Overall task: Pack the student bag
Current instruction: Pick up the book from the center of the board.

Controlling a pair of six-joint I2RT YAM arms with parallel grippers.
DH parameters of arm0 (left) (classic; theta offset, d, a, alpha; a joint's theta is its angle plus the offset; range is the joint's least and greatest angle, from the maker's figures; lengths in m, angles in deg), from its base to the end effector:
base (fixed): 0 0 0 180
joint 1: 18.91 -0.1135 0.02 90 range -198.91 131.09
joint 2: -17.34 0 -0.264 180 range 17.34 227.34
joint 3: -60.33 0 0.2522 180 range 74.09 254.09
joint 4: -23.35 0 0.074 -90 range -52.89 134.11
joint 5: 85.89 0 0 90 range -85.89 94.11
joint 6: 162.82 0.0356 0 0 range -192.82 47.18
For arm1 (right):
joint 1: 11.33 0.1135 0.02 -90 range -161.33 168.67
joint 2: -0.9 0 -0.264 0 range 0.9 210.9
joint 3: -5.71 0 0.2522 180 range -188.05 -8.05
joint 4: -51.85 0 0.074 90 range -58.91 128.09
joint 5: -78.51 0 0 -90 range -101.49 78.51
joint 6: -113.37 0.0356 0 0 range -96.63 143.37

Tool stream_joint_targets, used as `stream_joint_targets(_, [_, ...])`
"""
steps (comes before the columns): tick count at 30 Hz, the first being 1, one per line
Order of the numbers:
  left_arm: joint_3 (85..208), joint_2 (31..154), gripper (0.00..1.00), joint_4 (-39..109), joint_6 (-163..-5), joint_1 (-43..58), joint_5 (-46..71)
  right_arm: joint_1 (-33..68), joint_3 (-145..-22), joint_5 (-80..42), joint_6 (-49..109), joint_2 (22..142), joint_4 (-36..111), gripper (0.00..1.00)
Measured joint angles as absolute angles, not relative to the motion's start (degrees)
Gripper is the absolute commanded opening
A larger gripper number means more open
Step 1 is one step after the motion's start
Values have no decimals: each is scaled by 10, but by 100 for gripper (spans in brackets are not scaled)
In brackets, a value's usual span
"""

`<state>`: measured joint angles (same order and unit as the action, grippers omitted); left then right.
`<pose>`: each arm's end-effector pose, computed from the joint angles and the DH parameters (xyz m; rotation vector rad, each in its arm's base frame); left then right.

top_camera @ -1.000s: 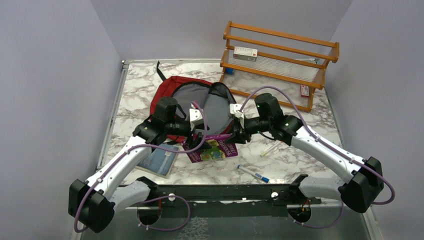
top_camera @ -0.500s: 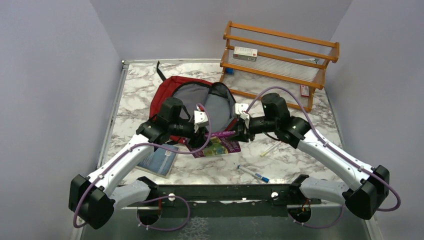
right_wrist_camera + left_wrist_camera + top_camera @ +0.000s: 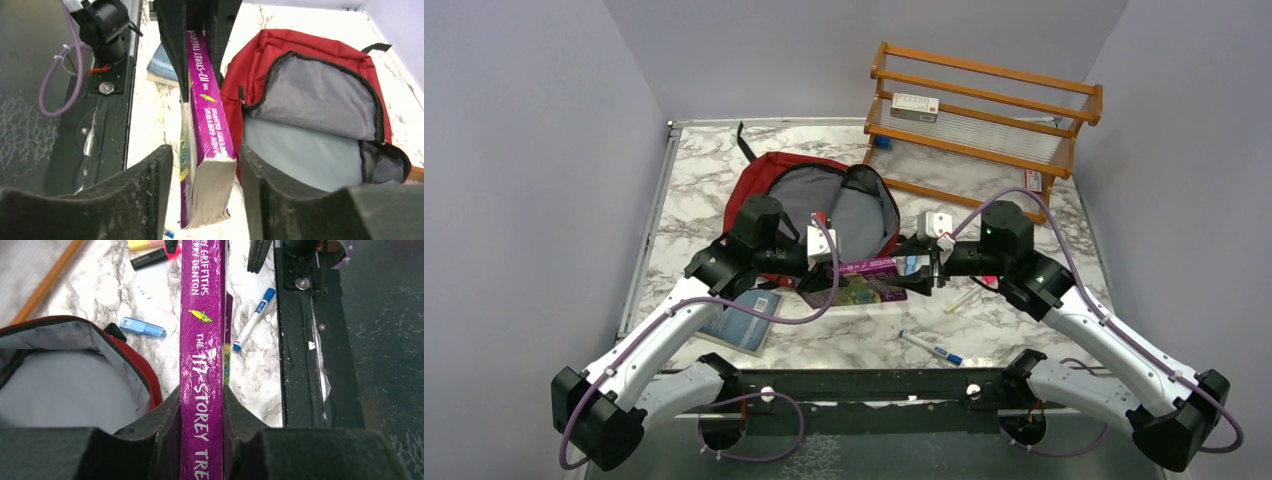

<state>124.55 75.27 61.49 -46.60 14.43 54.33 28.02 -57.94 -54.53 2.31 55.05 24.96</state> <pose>0.1627 -0.1398 0.3138 1.4364 1.4675 -0.9981 0.1467 0.1517 0.3392 -1.3680 1.3045 0.9188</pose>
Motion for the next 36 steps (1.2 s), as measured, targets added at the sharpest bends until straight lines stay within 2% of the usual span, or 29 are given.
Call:
stream_joint_targets(3, [1245, 730, 0, 612, -466, 142, 542, 280, -563, -546, 45, 524, 282, 64])
stream_joint_targets(9, [1242, 693, 0, 581, -479, 141, 540, 280, -544, -553, 68, 517, 319, 68])
stream_joint_targets(15, [1240, 685, 0, 545, -501, 141, 543, 280, -507, -554, 86, 520, 366, 66])
stream_joint_targets(25, [1232, 676, 0, 513, -525, 141, 564, 280, -504, -569, 108, 553, 416, 38])
stream_joint_targets(28, [1230, 674, 0, 509, -527, 141, 566, 280, -504, -576, 111, 557, 419, 24])
stream_joint_targets(30, [1225, 672, 0, 504, -529, 141, 566, 280, -504, -579, 113, 558, 419, 9])
stream_joint_targets(31, [1224, 672, 2, 502, -529, 140, 566, 280, -504, -580, 115, 559, 419, 2])
stream_joint_targets(34, [1222, 672, 25, 499, -537, 140, 563, 280, -504, -578, 119, 560, 419, 1])
stream_joint_targets(36, [1222, 672, 48, 497, -547, 140, 556, 280, -504, -567, 130, 559, 419, 1])
